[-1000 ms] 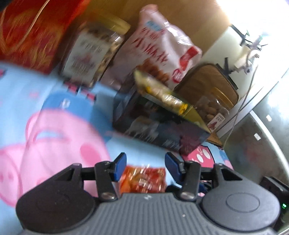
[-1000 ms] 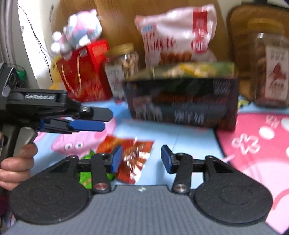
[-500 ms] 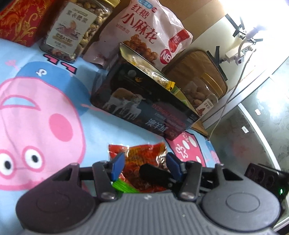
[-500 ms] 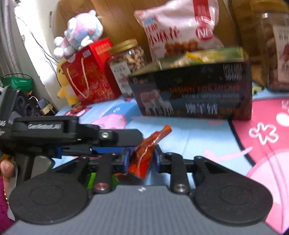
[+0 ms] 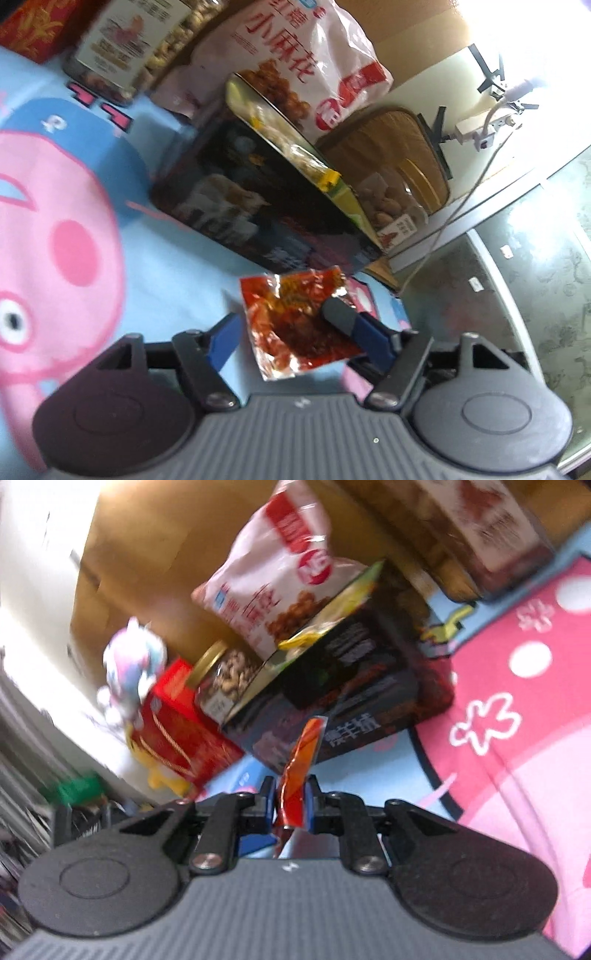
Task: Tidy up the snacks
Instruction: 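Lift the red packet with the left gripper toward the tin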
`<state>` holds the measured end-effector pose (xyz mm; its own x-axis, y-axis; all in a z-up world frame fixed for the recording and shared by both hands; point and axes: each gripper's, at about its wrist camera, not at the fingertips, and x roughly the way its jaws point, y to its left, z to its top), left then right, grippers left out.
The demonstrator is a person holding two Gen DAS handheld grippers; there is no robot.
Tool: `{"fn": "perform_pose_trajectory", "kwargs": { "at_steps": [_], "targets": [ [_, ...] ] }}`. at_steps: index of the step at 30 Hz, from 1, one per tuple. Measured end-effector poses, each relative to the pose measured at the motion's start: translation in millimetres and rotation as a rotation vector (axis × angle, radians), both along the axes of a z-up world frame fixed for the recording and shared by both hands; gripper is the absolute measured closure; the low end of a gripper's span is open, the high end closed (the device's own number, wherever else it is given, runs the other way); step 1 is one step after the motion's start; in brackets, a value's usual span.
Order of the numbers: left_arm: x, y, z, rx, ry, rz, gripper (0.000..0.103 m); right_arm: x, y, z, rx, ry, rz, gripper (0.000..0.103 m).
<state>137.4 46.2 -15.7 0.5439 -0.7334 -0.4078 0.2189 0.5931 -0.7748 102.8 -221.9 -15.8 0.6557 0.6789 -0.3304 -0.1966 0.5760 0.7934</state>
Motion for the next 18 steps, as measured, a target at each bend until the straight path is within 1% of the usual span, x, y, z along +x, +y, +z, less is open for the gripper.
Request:
{"fn": "perform_pose_trajectory", "kwargs": {
  "at_steps": [2,4,5,6,7,8,9,11,13,18],
  "targets": [
    [4.4,-7.5,-0.6,-0.039,0.008,-0.014,0.03,2.6,-11.2,-5.9,0.092,0.034,-0.008,0.084],
    [9.0,-15.0,-0.3,-0.077,0.0,-0.024,0.032,4.9,-19.6,-11.6,0.175,0.061,-0.023,0.084],
    [10.5,-17.7,-0.2,-0.084,-0.004,-0.018,0.037,5.6,-24.0,-14.9,0.214,0.073,-0.031,0.084],
    [11.6,-20.4,0.4,-0.081,-0.016,-0.011,0.046,4.7,-27.7,-16.4,0.231,0.078,-0.046,0.084],
    [12.1,-21.9,0.6,-0.076,-0.032,-0.009,0.051,5.2,-29.7,-16.1,0.232,0.079,-0.06,0.084],
    [12.1,-22.4,-0.5,-0.066,-0.044,-0.002,0.06,5.5,-32.3,-16.4,0.236,0.079,-0.068,0.084],
    [12.1,-22.1,-2.8,-0.06,-0.051,0.001,0.067,5.9,-34.6,-16.9,0.243,0.08,-0.072,0.084],
    [11.4,-20.8,-6.7,-0.048,-0.057,0.009,0.075,6.8,-33.1,-17.7,0.231,0.087,-0.072,0.084],
    [10.0,-20.6,-7.7,-0.023,-0.065,0.013,0.076,8.5,-30.3,-19.8,0.211,0.103,-0.063,0.084],
    [1.9,-27.6,-2.2,0.071,-0.127,0.017,0.076,11.4,-27.4,-20.3,0.207,0.113,-0.057,0.084]
  ]
}}
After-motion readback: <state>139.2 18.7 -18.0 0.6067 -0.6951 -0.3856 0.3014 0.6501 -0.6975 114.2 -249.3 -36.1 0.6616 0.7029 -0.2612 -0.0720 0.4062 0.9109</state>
